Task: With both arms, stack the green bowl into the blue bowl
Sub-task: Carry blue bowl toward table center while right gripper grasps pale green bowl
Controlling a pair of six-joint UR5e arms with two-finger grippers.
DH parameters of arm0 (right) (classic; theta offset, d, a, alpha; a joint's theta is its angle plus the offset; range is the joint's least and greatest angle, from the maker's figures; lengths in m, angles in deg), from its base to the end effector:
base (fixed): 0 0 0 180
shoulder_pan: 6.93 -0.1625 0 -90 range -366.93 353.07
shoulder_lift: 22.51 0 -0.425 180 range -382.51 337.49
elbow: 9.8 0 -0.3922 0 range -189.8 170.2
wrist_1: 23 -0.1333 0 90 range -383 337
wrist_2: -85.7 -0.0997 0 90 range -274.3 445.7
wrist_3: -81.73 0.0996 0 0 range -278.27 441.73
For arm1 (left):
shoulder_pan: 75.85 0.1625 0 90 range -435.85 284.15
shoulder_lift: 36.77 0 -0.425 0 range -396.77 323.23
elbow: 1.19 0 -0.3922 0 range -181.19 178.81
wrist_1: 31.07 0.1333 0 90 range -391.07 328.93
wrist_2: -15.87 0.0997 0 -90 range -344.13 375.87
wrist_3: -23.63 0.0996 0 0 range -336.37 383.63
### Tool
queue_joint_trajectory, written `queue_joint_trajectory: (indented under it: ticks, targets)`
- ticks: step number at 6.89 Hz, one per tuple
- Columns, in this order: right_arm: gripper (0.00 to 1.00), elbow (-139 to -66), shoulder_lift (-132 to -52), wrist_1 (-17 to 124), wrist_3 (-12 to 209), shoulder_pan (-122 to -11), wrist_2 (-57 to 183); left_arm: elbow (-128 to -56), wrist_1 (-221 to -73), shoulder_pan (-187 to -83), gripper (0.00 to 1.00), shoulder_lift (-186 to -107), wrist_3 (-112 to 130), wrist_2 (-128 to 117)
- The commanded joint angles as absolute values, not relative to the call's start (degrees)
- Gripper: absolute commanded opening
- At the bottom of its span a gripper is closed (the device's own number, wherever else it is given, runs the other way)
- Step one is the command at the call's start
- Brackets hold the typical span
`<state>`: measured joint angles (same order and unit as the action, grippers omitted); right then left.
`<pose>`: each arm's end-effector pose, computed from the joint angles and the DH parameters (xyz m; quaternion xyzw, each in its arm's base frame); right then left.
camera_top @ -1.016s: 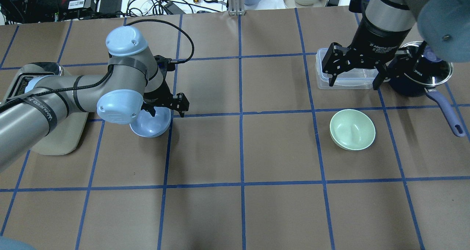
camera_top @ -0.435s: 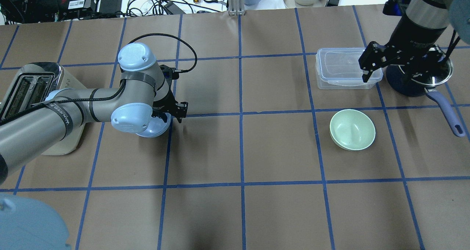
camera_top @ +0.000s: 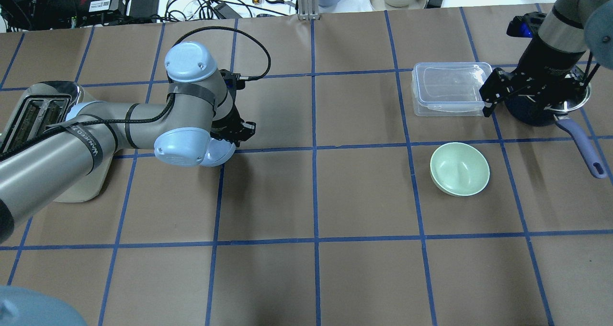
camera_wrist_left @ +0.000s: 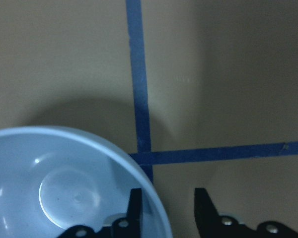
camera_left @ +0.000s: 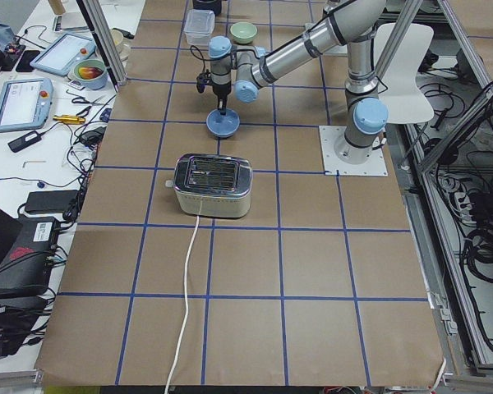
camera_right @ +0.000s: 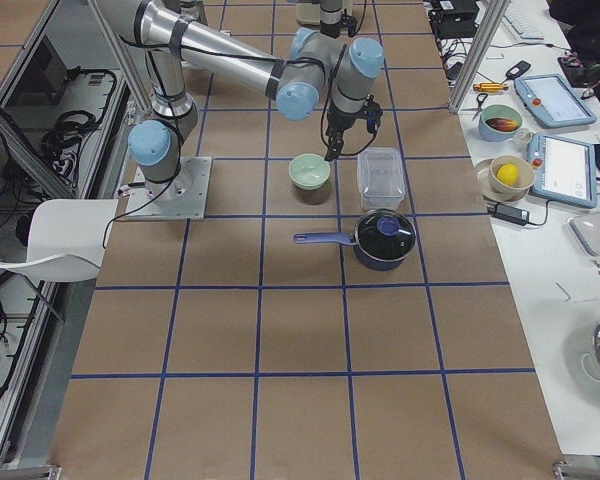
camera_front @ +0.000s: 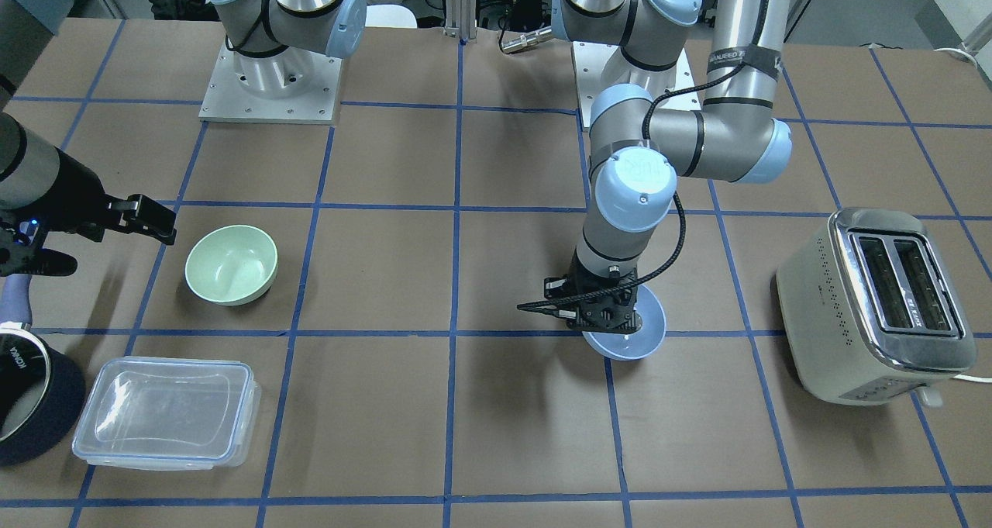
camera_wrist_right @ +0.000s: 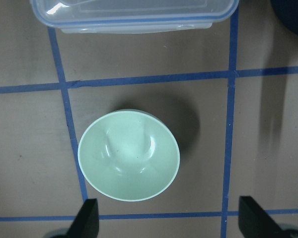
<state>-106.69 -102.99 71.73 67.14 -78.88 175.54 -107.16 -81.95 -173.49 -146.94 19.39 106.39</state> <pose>-0.0354 -0.5396 0.3531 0.0302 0.9944 0.0973 0.0299 -0.2067 -0.5454 0.2359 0.0295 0.9992 -0.0263 0.0018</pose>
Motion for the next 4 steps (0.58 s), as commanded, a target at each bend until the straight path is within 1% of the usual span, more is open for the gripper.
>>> queue_joint_trajectory:
  ticks: [1, 2, 3, 4]
  targets:
    - [1.00, -116.1, -100.7, 82.8, 63.9, -76.4, 175.5, -98.3, -83.9, -181.9, 0.00, -148.8, 5.9, 105.6]
    - [1.00, -119.9, -100.2, 89.6, 63.5, -76.2, 175.5, -95.0, -83.9, -186.0, 0.00, -150.2, 1.5, 105.7]
    - [1.00, -122.2, -99.3, 90.8, 63.2, -76.2, 175.4, -93.7, -83.7, -190.5, 0.00, -152.0, -4.2, 106.1]
    - [0.98, -122.5, -97.8, 90.9, 61.7, -76.2, 175.3, -93.6, -80.6, -192.5, 0.00, -154.7, -6.0, 106.6]
